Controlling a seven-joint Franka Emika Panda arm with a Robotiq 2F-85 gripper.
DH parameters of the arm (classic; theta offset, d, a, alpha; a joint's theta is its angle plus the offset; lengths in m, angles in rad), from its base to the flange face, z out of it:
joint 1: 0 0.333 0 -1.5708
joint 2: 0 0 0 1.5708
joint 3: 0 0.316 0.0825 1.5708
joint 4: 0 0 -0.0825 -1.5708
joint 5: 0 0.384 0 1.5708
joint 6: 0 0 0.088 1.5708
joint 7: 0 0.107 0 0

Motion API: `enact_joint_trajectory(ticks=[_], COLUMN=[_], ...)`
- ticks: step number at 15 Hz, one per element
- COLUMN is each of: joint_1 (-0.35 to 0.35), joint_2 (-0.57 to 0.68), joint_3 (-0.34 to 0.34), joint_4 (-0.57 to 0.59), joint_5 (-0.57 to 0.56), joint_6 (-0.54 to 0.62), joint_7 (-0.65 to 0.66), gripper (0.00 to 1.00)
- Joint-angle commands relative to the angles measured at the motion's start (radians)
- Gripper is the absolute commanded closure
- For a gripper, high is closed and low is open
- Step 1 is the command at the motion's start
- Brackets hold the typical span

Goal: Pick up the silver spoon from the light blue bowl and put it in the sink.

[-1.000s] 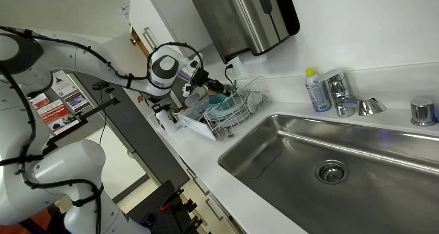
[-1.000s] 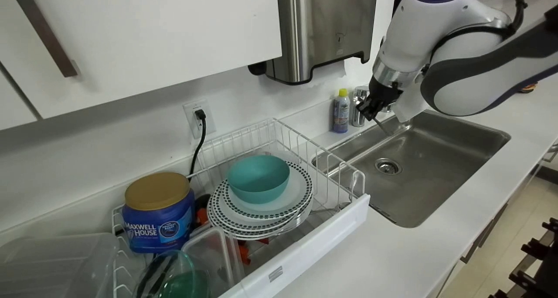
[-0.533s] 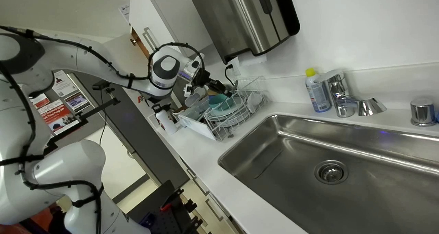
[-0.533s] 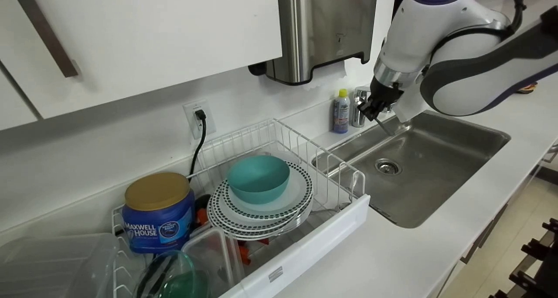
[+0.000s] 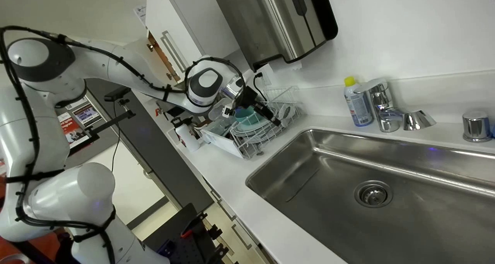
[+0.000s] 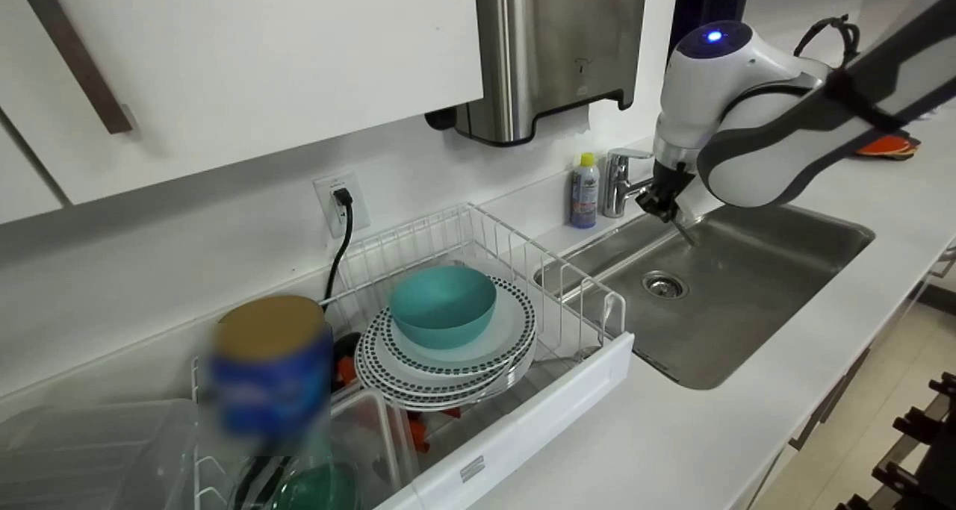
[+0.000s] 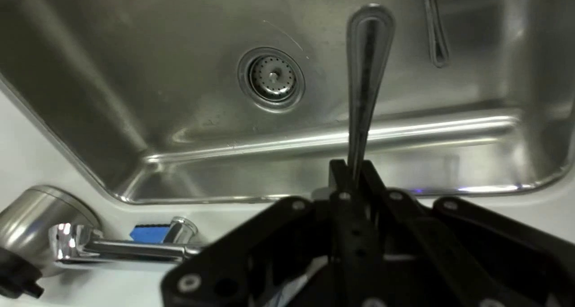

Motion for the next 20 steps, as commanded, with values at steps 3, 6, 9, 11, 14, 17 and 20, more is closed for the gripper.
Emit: enact_joint_trajectory(ticks=[3,6,9,11,14,17,20], joint_1=[-0.351,-0.513,-0.637,-0.687,-0.737,-0.748,-0.737], joint_2=[0.122,0.179,0.233,0.267,0.327,0.378,0.430], joint_3=[0.276,0.419,0.534,0.581,0.629,0.648,0.651], joint_4=[0.133,0.190,0.230,0.253,0.282,0.305,0.337], joint_5=[0.034,0.014,0.007,0.000,0.027,0.049,0.063], joint_6=[-0.033,-0.014,0.002,0.017,0.055,0.087,0.080], joint_7=[0.023,0.031,0.062,0.092,0.149,0.230,0.310], gripper=[0.98,0.98,0.98,0.98,0.98,0.98,0.98])
